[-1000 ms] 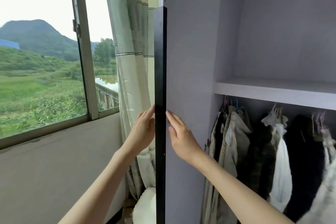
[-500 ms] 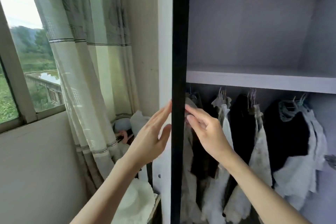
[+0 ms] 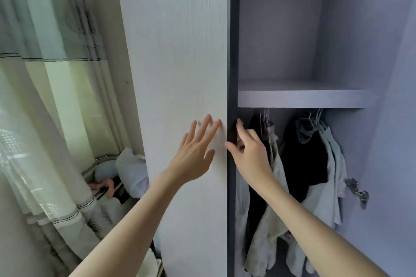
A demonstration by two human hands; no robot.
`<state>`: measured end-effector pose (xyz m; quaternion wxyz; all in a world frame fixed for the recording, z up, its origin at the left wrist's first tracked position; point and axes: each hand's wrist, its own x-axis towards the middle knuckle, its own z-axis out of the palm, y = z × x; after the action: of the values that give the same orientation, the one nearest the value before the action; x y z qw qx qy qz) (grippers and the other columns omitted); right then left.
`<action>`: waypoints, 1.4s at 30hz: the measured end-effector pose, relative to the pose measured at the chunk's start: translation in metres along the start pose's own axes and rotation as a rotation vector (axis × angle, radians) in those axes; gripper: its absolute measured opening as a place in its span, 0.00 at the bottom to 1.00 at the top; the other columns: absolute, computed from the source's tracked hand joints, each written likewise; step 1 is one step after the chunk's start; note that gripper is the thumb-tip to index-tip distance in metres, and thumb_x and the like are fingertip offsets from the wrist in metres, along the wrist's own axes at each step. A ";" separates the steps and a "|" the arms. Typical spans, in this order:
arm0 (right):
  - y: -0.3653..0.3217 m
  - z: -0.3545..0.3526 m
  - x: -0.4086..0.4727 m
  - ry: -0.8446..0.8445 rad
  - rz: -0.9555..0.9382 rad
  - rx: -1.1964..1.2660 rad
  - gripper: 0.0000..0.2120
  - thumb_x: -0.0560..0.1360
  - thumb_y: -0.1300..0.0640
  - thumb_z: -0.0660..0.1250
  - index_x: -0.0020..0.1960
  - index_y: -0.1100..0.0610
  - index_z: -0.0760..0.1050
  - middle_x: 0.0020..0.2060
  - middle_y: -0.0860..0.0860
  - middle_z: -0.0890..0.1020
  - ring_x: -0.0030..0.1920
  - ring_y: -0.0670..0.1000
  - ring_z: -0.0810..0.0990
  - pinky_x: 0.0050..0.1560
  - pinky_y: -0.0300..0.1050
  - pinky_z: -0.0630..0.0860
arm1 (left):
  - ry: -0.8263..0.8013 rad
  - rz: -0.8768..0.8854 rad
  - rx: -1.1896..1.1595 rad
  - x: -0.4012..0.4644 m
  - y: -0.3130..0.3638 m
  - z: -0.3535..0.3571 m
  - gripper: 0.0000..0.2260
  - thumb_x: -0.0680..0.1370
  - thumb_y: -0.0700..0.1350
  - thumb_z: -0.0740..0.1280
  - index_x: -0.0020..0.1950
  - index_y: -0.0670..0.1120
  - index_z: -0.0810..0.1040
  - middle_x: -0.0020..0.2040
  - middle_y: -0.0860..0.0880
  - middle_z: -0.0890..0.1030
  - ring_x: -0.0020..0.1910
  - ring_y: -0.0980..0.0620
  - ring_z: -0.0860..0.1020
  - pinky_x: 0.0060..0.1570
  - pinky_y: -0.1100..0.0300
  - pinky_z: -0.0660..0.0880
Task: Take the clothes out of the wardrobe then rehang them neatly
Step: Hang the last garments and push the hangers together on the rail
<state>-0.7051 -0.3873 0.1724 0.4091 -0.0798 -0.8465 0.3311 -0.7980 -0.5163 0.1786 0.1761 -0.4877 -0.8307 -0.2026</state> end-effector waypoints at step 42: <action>0.098 -0.056 0.038 0.136 0.068 -0.262 0.23 0.79 0.53 0.60 0.73 0.52 0.61 0.68 0.41 0.65 0.68 0.39 0.62 0.64 0.26 0.54 | 0.169 0.016 0.108 0.122 -0.044 0.064 0.33 0.77 0.52 0.64 0.75 0.55 0.45 0.75 0.51 0.38 0.72 0.46 0.34 0.71 0.41 0.45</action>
<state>-0.7016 -0.2686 0.1605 0.4401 -0.1832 -0.8497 0.2252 -0.8987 -0.4134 0.1765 0.2729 -0.4655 -0.8186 -0.1966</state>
